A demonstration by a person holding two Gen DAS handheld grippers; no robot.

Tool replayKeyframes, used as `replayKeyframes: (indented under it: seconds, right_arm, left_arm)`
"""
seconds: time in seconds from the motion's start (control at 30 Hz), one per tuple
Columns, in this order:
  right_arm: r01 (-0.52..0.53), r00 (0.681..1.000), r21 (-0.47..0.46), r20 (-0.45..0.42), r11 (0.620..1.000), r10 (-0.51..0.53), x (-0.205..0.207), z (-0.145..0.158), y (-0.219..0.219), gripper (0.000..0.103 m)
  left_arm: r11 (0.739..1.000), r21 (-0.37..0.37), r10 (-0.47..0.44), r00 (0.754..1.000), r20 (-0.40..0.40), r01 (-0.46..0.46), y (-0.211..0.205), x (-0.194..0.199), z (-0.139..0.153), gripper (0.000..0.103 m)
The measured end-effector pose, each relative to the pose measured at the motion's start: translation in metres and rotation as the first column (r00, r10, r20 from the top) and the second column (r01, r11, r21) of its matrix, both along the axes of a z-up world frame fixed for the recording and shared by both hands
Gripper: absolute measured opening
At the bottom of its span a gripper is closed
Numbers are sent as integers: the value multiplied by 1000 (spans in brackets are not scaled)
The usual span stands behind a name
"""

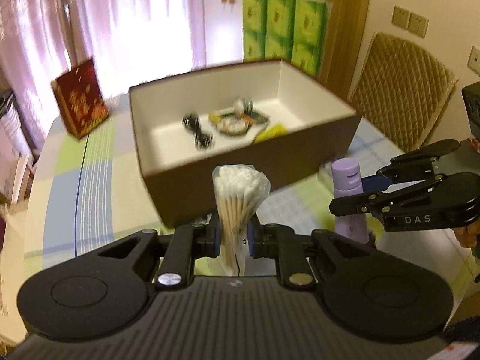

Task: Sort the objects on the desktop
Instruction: 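Carry the swab bag and purple tube with both grippers over the box, then lower swab bag and purple tube into the box and open both grippers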

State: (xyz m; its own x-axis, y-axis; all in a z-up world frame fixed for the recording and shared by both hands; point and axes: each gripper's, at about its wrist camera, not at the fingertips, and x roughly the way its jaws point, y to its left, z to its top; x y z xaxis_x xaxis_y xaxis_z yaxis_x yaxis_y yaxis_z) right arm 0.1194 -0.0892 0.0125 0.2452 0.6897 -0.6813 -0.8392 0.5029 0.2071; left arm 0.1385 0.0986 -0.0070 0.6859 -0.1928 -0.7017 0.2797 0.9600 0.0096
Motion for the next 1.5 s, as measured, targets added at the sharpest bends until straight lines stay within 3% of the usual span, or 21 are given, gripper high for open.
replayKeyframes:
  seconds: [0.23,0.43,0.57,0.73,1.03,1.5]
  right_arm:
    - [39,998,94,51,995,-44,36,41,10,25]
    - [48,992,143,108,989,-64,72,70,30,25]
    - [69,992,157,95,985,-85,97,73,44,25]
    - [89,993,122,64,988,-98,122,60,61,25]
    - [110,992,-8,-59,994,-110,145,3,74,25]
    - [49,990,-213,-118,976,-75,160,-38,102,25]
  left_arm:
    - [1000,-11,-15,996,91,16,-5,39,31,13]
    - [1000,-28,-9,993,115,13,-3,79,46,13]
    - [999,-33,-4,995,101,7,-2,105,47,13]
    - [1000,-23,6,998,65,-4,0,133,37,13]
    - [999,-15,37,997,-65,-38,2,169,-3,13]
    - [997,70,57,963,-263,-40,-10,192,-61,13]
